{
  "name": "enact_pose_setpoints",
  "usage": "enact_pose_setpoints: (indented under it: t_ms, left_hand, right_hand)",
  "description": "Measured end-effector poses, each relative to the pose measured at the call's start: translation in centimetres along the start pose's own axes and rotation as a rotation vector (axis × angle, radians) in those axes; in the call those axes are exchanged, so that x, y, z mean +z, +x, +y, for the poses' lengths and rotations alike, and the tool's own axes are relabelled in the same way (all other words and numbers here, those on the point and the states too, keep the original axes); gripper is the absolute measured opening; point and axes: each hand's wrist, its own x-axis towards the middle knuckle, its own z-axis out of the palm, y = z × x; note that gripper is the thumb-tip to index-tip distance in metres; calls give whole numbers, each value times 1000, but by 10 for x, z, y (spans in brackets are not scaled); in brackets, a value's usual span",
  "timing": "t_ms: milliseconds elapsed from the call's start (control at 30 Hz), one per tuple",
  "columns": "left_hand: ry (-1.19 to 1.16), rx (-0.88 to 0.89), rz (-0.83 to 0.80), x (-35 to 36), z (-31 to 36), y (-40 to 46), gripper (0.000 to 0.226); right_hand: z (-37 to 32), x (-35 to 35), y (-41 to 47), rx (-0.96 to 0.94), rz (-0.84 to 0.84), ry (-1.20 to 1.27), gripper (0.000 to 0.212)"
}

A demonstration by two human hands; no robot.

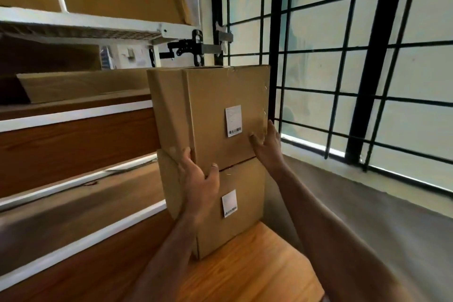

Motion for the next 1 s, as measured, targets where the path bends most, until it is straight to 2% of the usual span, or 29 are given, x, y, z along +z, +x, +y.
enact_pose_setpoints:
  t_ms: [100, 267, 433, 600, 667, 767, 833, 1000]
  left_hand:
    - [-26, 8, 81, 7, -3, 6, 80]
    - [-6, -6, 79, 12, -15, 16, 67]
    - [47, -46, 4, 12, -4, 13, 79]
    - [9, -84, -114, 5, 12, 4, 95]
    - [-63, -51, -130, 0, 11, 0, 95]
    - [-193, -20, -106, -16, 8, -6, 100]
    - [-268, -34, -83, -34, 7, -13, 101]
    - [-355, 23, 18, -93, 1, -35, 86]
  right_hand:
    - [9, 2, 16, 17, -41, 93, 80]
    - [21, 6, 29, 70, -124, 308, 81]
    - [22, 4, 29, 82, -133, 381, 76]
    - [9, -5, 14, 85, -58, 370, 94]
    - [0, -10, -1, 65, -27, 405, 89]
    - [-13, -11, -25, 27, 3, 462, 73]
    - [-26, -9, -43, 3, 39, 455, 74]
    - [-73, 6, -95, -73, 88, 446, 74]
